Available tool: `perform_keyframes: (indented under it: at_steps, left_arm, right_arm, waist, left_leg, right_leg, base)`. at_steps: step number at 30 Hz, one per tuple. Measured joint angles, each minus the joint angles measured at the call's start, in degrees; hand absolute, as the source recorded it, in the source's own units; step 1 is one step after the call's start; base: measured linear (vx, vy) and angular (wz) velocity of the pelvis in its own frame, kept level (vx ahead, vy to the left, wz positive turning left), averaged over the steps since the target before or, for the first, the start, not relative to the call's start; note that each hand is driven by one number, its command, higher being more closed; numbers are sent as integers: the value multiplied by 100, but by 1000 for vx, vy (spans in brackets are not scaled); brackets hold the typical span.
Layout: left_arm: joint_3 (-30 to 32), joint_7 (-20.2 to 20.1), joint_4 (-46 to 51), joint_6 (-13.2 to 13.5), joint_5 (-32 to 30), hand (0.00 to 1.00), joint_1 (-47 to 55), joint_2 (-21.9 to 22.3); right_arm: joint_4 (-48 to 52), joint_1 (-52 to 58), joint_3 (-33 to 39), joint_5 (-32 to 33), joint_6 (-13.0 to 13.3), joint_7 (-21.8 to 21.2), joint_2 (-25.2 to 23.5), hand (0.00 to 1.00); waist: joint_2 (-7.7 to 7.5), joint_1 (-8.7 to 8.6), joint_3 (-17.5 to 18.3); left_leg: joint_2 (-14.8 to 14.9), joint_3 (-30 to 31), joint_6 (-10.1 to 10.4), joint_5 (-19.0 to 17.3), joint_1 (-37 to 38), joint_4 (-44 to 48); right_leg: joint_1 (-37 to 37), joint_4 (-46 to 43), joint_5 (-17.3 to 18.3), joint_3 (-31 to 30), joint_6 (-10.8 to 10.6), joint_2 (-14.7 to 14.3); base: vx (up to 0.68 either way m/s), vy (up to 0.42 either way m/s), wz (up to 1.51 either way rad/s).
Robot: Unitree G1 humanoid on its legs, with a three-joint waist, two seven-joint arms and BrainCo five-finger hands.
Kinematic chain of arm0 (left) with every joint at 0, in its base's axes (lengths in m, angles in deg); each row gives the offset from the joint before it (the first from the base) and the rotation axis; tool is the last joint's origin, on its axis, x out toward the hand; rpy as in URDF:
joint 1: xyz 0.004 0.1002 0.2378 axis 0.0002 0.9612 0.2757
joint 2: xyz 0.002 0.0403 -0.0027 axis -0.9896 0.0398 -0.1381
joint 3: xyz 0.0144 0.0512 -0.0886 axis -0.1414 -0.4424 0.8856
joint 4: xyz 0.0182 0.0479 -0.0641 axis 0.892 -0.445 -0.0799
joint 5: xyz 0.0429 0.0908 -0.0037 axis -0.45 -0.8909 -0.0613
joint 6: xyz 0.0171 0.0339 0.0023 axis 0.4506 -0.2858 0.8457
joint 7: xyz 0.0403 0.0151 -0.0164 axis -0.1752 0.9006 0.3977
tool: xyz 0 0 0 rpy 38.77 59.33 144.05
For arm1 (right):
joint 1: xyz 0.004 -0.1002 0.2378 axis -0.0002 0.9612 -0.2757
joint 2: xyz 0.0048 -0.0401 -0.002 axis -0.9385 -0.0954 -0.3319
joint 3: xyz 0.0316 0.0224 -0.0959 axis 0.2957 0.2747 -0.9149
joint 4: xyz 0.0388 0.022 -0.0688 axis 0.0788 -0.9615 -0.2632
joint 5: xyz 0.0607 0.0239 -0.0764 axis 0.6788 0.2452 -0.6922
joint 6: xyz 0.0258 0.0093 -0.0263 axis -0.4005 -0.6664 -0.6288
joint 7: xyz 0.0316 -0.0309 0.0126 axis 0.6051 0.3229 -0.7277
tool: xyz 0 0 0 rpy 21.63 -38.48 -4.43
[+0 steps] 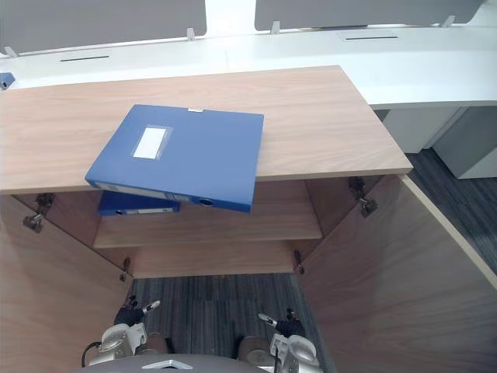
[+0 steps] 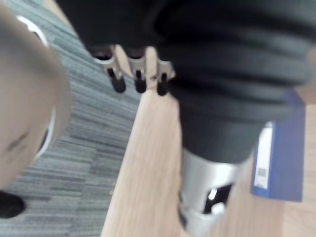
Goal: Walk over to the cabinet, pick up the folder, carry it to the office cabinet, place the folder inside the office cabinet, then close the office cabinet door
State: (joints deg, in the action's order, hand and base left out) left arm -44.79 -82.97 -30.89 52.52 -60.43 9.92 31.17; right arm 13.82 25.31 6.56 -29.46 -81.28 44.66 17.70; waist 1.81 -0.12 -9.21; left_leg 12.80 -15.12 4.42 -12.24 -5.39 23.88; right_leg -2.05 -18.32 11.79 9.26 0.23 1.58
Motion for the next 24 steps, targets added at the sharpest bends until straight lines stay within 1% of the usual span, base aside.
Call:
perform_keyframes:
  at_steps: [1,2,3,4,5,6,9,11,13,14,16,18,20,21,22,23,24]
  left_arm:
    - [-4,-5,-29,-2,0,0,-26,-5]
    - [6,-2,-37,-5,-1,0,-10,-35]
    - [19,1,-37,-3,-4,0,22,-92]
    - [14,-1,-69,-20,-6,0,24,-144]
    - [14,0,-88,-28,-9,0,28,-161]
    - [-1,-1,-109,-43,-10,0,32,-176]
    - [-64,-7,-115,-47,-11,0,64,-173]
    - [-182,-5,-115,-47,-12,0,84,-198]
    - [-264,-5,-115,-45,-12,0,126,-213]
    - [-411,0,-116,-44,-9,0,151,-243]
    - [-540,6,-97,-42,-8,0,195,-264]
    - [-707,25,32,-27,-11,0,223,-281]
    - [-848,105,414,-16,-11,0,368,-285]
    - [-901,158,757,-14,-11,0,479,-289]
    - [-936,225,1261,9,-9,0,615,-311]
    - [-939,269,1505,40,-10,0,665,-328]
    - [-945,319,1978,112,-10,0,763,-399]
  right_arm:
    - [-47,-12,50,-1,-17,4,-46,0]
    - [-49,20,87,-4,-24,0,-119,0]
    - [-56,83,128,-3,-20,1,-195,0]
    - [-81,123,130,-3,-19,0,-249,0]
    - [-123,141,136,-3,-18,1,-269,0]
    - [-210,144,166,-4,-19,0,-281,0]
    - [-226,155,218,-26,-19,0,-309,0]
    - [-243,149,222,-68,-16,0,-305,0]
    - [-289,145,222,-66,-9,2,-286,0]
    - [-351,130,220,-65,10,2,-223,0]
    - [-421,121,217,-67,22,4,-184,0]
    - [-445,104,203,-67,20,9,-150,0]
    - [-434,91,161,-66,31,54,-134,0]
    - [-423,94,124,-65,32,100,-124,0]
    - [-383,120,87,-64,36,121,-110,0]
    - [-356,136,79,-65,43,123,-112,0]
    - [-284,149,39,-65,51,125,-116,0]
  waist:
    - [-41,4,68]
    - [-128,1,123]
    - [-260,9,227]
    - [-330,6,268]
    - [-323,6,270]
    - [-367,7,297]
    - [-345,6,311]
    - [-380,12,350]
    - [-336,12,389]
    - [-262,13,384]
    - [-212,11,400]
    - [-195,18,405]
    - [-204,3,396]
    - [-214,6,384]
    - [-226,10,382]
    - [-232,13,383]
    - [-242,20,377]
  left_leg:
    - [-125,3,32,210,100,-337]
    - [-199,-28,10,260,162,-458]
    - [-313,-91,-11,285,270,-690]
    - [-382,-138,-13,297,357,-772]
    - [-420,-165,-14,298,411,-824]
    - [-481,-204,-29,307,552,-912]
    - [-615,-224,-81,356,772,-1163]
    - [-662,-236,-86,458,847,-1368]
    - [-708,-237,-92,565,871,-1538]
    - [-750,-230,-96,680,976,-1749]
    - [-782,-195,-102,811,1136,-1972]
    - [-823,-159,-111,936,1269,-2217]
    - [-885,-33,-153,1120,1320,-2487]
    - [-906,3,-200,1191,1356,-2606]
    - [-937,82,-212,1284,1369,-2724]
    - [-947,107,-215,1315,1361,-2773]
    - [-962,131,-217,1362,1337,-2845]
  right_leg:
    - [10,5,23,-113,-114,31]
    - [19,73,-15,-157,-175,75]
    - [93,266,-79,-236,-253,136]
    - [219,457,-153,-241,-301,196]
    - [283,547,-180,-248,-334,222]
    - [443,701,-248,-262,-355,233]
    - [628,947,-352,-300,-380,300]
    - [637,1013,-431,-373,-378,302]
    - [634,1111,-505,-390,-370,302]
    - [673,1197,-570,-404,-362,298]
    - [785,1292,-637,-392,-359,295]
    - [812,1334,-646,-387,-357,294]
    - [776,1340,-663,-355,-376,303]
    - [769,1347,-672,-350,-382,303]
    - [741,1361,-678,-314,-385,310]
    - [726,1359,-676,-284,-388,315]
    - [691,1362,-674,-261,-369,317]
  base:
    - [174,165,-22]
    - [162,148,-20]
    - [168,138,-13]
    - [164,147,-13]
    - [145,130,-8]
    - [103,102,-6]
    - [49,91,-2]
    - [4,41,-6]
    - [-17,15,-6]
    - [-35,3,-4]
    - [-73,-11,0]
    - [-117,-23,6]
    - [-139,-24,14]
    - [-151,-17,14]
    - [-151,-14,16]
    - [-144,-9,20]
    - [-130,-6,12]
